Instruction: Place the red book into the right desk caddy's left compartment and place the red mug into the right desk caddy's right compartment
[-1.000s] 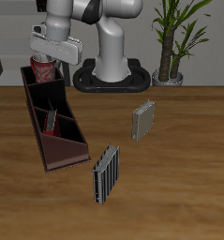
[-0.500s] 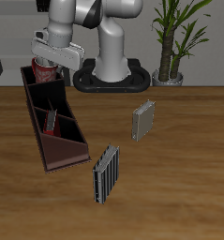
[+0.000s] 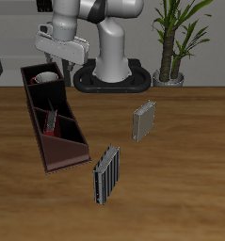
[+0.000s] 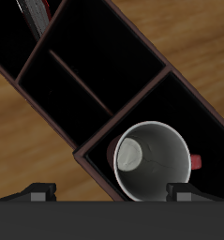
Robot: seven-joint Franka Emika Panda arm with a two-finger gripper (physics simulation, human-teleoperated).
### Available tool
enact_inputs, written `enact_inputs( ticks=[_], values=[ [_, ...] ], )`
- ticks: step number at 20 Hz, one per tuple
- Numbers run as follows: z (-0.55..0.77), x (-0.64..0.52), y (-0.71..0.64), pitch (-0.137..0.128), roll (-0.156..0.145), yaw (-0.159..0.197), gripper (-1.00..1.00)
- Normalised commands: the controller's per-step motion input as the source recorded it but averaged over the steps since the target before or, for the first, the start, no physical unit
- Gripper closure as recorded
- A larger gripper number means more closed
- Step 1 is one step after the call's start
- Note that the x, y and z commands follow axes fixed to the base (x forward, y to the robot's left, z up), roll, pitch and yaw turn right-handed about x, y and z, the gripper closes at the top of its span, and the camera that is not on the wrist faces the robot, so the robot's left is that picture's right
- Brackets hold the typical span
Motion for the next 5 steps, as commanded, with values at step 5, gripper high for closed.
enact_inputs(
  ticks=[5],
  values=[
    [0.18, -0.04, 0.09, -0.027, 0.007, 0.027, -1.00]
  ],
)
